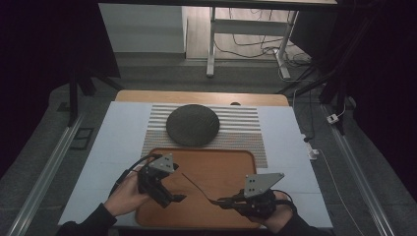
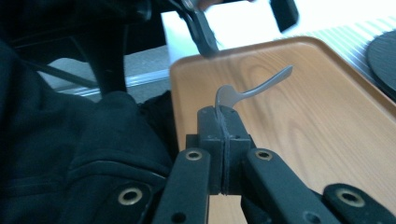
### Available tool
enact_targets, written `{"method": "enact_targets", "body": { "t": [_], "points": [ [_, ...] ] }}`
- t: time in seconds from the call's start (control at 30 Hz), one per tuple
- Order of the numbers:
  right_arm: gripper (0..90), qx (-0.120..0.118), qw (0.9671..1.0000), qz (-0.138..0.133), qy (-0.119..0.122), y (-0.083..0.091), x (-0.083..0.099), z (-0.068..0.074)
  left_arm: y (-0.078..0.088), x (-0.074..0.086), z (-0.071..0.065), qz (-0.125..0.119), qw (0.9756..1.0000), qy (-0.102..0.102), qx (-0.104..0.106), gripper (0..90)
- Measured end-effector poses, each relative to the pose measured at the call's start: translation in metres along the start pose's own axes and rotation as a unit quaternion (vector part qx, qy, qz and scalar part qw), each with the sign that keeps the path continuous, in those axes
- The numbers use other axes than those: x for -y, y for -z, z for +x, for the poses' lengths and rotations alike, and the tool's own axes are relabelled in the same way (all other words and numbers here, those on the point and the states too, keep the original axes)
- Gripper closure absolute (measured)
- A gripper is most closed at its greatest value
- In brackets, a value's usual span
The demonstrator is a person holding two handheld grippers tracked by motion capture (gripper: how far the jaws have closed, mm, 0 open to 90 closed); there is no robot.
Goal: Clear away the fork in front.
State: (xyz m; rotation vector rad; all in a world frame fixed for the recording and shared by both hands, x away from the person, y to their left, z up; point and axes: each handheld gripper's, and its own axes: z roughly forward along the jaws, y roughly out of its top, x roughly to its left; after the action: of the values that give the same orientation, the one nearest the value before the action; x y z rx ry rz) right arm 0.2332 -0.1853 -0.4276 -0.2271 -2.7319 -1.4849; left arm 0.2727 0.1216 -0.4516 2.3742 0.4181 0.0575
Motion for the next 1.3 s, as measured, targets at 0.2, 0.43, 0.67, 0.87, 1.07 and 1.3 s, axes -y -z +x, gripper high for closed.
{"method": "enact_targets", "body": {
  "t": [0.2, 0.43, 0.67, 0.87, 1.07, 1.3],
  "points": [
    [88.7, -0.028, 0.9996, -0.006, 0.010, -0.002, -0.003, 0.003, -0.014, -0.006, -0.007, 0.033, 0.9974, -0.064, 0.007, 4.4],
    [88.8, -0.060, 0.9979, -0.001, 0.023, -0.005, -0.004, 0.008, -0.015, -0.002, -0.010, 0.050, 0.9928, -0.108, 0.009, 35.2],
    [88.9, -0.076, 0.9965, 0.004, 0.035, -0.007, -0.005, 0.011, -0.014, 0.001, -0.015, 0.057, 0.9865, -0.150, 0.030, 59.2],
    [88.8, -0.088, 0.9954, 0.015, 0.035, -0.009, -0.004, 0.011, -0.018, 0.001, -0.022, 0.075, 0.9757, -0.200, 0.049, 74.5],
    [88.4, -0.100, 0.9944, 0.018, 0.029, -0.009, -0.003, 0.009, -0.018, 0.001, -0.026, 0.086, 0.9653, -0.242, 0.047, 78.0],
    [76.9, -0.051, 0.9982, 0.023, 0.022, -0.010, -0.001, 0.004, -0.022, 0.004, -0.029, 0.108, 0.9579, -0.257, 0.068, 85.3]
  ]
}}
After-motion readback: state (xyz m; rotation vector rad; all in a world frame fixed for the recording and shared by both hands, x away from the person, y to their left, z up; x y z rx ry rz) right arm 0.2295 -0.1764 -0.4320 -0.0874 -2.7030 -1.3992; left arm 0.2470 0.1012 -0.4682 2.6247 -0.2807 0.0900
